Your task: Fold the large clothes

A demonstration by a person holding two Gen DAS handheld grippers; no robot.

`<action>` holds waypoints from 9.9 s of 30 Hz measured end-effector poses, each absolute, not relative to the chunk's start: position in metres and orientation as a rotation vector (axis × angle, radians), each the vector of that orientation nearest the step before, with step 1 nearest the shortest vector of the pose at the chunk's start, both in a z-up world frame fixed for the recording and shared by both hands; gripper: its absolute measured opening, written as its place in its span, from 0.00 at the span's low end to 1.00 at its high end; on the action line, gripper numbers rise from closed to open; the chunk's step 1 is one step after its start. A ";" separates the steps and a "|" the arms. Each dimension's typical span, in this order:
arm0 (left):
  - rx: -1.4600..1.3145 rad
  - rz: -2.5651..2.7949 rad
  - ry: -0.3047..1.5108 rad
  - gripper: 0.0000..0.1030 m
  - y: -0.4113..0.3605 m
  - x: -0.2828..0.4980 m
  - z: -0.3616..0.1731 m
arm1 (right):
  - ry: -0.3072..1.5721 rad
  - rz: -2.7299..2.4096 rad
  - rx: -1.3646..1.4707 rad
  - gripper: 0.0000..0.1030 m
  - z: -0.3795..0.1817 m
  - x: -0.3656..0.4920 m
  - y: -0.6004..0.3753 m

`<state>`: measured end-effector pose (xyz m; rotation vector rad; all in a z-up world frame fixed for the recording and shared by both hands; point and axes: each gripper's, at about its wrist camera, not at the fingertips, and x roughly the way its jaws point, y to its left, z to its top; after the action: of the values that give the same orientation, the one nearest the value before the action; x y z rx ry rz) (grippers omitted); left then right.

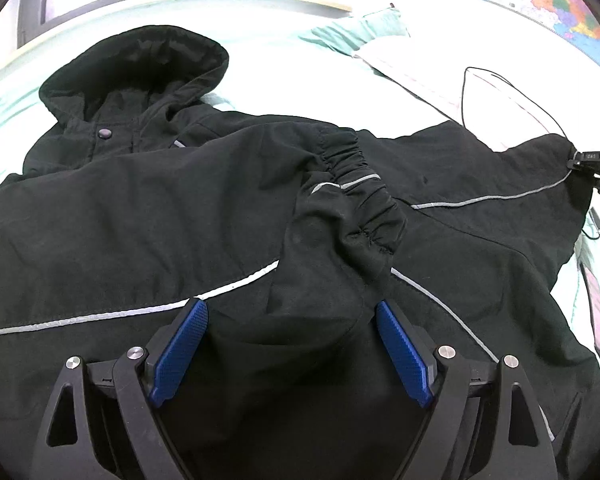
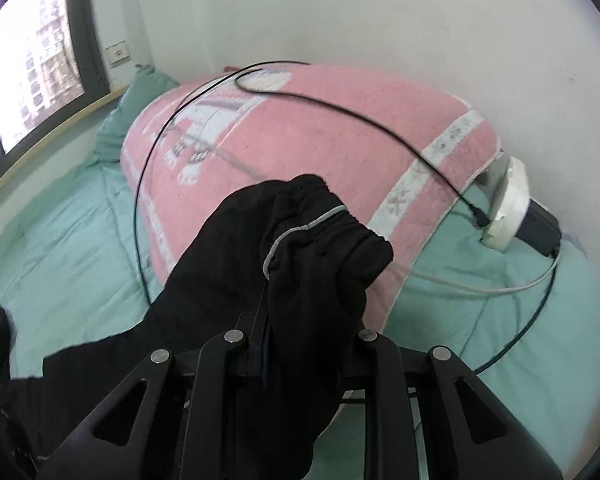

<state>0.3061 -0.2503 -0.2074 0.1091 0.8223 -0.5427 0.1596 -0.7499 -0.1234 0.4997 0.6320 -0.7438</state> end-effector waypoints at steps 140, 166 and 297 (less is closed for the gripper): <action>-0.022 -0.141 0.789 0.47 -0.020 0.321 -0.184 | 0.821 0.046 -0.030 0.84 -0.201 0.239 -0.292; -0.013 -0.175 0.949 0.51 -0.043 0.590 0.022 | 0.909 0.005 0.119 0.73 0.006 0.489 -0.327; -0.285 -0.648 1.123 0.12 -0.061 0.725 -0.114 | 1.068 0.607 0.079 0.18 -0.114 0.678 -0.282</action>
<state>0.7252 -0.0612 -0.1143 -0.2853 1.1225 -0.6485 0.6780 -0.2819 -0.1143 0.0786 1.0683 0.6072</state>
